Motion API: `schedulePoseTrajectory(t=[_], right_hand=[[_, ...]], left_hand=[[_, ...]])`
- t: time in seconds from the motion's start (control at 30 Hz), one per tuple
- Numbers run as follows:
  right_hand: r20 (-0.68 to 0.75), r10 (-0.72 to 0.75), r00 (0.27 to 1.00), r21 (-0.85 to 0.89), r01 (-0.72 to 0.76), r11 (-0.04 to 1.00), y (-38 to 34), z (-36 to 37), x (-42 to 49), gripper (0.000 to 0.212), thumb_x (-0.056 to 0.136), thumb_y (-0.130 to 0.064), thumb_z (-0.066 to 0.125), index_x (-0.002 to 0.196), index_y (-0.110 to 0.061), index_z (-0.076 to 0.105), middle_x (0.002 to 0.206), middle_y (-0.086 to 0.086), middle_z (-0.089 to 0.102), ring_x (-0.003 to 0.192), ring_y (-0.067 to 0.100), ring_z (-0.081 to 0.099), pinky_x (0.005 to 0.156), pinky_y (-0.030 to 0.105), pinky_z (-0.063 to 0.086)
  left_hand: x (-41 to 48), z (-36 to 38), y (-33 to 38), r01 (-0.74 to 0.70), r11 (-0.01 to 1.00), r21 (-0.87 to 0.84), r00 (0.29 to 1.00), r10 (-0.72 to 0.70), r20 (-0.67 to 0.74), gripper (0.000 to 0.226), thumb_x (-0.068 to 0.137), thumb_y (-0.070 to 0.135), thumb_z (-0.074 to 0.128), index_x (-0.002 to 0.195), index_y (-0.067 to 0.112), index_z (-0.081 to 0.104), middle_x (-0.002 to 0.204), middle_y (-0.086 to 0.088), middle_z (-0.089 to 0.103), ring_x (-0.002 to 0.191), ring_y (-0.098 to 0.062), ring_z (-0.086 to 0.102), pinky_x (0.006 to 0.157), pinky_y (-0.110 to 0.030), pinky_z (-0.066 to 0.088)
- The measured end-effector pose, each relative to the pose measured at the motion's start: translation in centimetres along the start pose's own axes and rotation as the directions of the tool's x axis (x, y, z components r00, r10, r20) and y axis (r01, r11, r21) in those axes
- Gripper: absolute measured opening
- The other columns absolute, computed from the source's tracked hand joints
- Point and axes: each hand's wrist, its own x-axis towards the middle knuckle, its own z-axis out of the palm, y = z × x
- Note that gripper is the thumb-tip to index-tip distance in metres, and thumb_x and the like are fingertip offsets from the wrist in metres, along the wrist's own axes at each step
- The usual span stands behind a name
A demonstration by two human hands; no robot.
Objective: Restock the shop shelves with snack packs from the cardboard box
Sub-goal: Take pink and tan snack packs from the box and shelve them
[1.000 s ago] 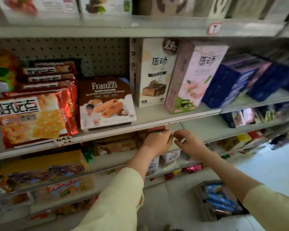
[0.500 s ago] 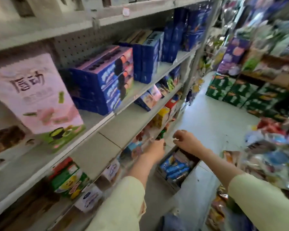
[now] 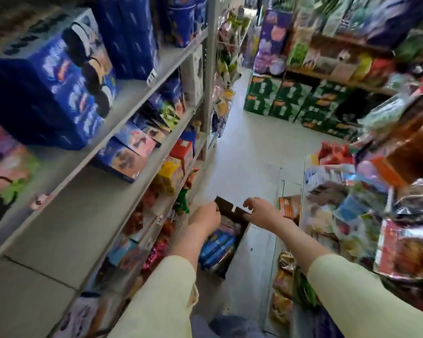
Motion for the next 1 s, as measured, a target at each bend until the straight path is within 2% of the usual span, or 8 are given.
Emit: schedulePoseTrajectory(t=[0.17, 0.37, 0.5, 0.6, 0.8, 1.0], right_hand=[[0.062, 0.100, 0.993, 0.035, -0.103, 0.994, 3.3, 5.5, 7.1, 0.036, 0.087, -0.020, 0.058, 0.121, -0.009, 0.055, 0.123, 0.012, 0.055, 0.114, 0.027, 0.053, 0.087, 0.027, 0.041], [0.111, 0.202, 0.973, 0.127, -0.216, 0.968, 8.8, 14.9, 16.6, 0.043, 0.082, -0.020, 0.057, 0.123, -0.008, 0.055, 0.124, 0.012, 0.056, 0.112, 0.027, 0.054, 0.079, 0.025, 0.039], [0.085, 0.251, 0.964, 0.164, -0.262, 0.951, 12.5, 20.6, 23.1, 0.047, 0.086, -0.021, 0.058, 0.132, -0.010, 0.050, 0.132, 0.010, 0.050, 0.121, 0.026, 0.050, 0.095, 0.029, 0.040], [0.069, 0.270, 0.960, 0.187, -0.278, 0.942, 15.3, 25.0, 27.6, 0.045, 0.088, -0.019, 0.056, 0.132, -0.009, 0.049, 0.132, 0.012, 0.049, 0.121, 0.025, 0.048, 0.100, 0.030, 0.038], [0.090, 0.284, 0.954, 0.222, -0.298, 0.929, 20.6, 34.2, 35.9, 0.054, 0.087, -0.023, 0.060, 0.137, -0.010, 0.044, 0.136, 0.012, 0.048, 0.125, 0.026, 0.047, 0.101, 0.028, 0.037], [0.164, 0.266, 0.950, 0.068, -0.280, 0.957, 23.9, 42.1, 43.0, 0.057, 0.087, -0.026, 0.058, 0.138, -0.009, 0.038, 0.137, 0.016, 0.045, 0.125, 0.030, 0.046, 0.101, 0.036, 0.042]], left_hand=[[7.8, 4.5, -3.4, 0.069, 0.997, 0.031, 0.997, -0.069, -0.029, 0.023, 0.097, 0.019, 0.038, 0.107, 0.011, 0.057, 0.110, -0.013, 0.063, 0.099, -0.031, 0.060, 0.078, -0.033, 0.045], [19.1, 11.8, -7.4, 0.048, 0.998, 0.049, 0.998, -0.049, 0.026, 0.028, 0.098, 0.021, 0.035, 0.108, 0.012, 0.059, 0.112, -0.013, 0.064, 0.101, -0.032, 0.060, 0.085, -0.038, 0.051], [26.4, 17.4, -9.1, 0.003, 0.998, 0.060, 0.998, -0.007, 0.055, 0.028, 0.096, 0.018, 0.035, 0.109, 0.010, 0.058, 0.112, -0.014, 0.063, 0.102, -0.032, 0.060, 0.087, -0.042, 0.052], [31.2, 22.0, -10.8, 0.003, 0.998, 0.061, 0.998, -0.007, 0.058, 0.028, 0.097, 0.016, 0.034, 0.113, 0.009, 0.057, 0.115, -0.015, 0.062, 0.106, -0.033, 0.058, 0.088, -0.040, 0.050], [39.4, 31.8, -15.7, 0.106, 0.994, -0.011, 0.988, -0.104, 0.113, 0.033, 0.097, 0.015, 0.036, 0.124, 0.008, 0.053, 0.127, -0.015, 0.056, 0.116, -0.031, 0.054, 0.095, -0.039, 0.047], [46.1, 39.2, -20.7, 0.193, 0.978, -0.077, 0.971, -0.179, 0.158, 0.037, 0.096, 0.013, 0.043, 0.130, 0.001, 0.051, 0.134, -0.018, 0.052, 0.123, -0.031, 0.050, 0.099, -0.031, 0.041]])
